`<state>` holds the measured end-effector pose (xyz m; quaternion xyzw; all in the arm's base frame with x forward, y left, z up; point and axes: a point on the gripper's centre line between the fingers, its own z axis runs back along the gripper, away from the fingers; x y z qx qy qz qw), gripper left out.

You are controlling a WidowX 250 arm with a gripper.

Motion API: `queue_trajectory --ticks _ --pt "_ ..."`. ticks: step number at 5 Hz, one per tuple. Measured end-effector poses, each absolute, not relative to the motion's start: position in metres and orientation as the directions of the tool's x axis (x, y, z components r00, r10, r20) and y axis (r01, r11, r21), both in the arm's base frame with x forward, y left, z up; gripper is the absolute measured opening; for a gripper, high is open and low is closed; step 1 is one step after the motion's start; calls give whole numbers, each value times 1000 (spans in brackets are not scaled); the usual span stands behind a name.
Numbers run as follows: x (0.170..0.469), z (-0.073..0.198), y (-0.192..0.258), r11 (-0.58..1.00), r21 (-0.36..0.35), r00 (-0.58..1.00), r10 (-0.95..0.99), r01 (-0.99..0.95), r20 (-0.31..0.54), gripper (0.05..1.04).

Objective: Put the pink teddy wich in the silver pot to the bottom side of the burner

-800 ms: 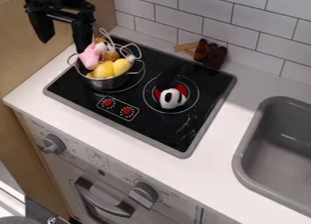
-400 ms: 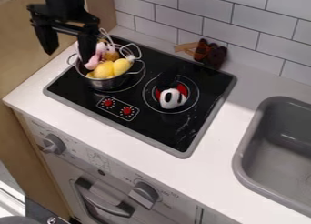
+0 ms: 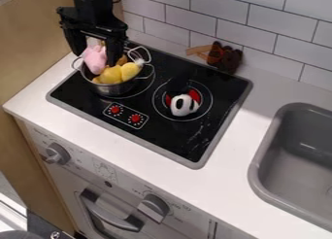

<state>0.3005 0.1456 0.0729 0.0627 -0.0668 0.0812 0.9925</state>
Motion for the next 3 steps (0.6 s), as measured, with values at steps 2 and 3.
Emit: queue_trajectory --ticks 2,3 --pt "314 63 156 973 186 961 88 -140 263 1000" --pt "320 53 156 968 205 952 76 -141 297 1000"
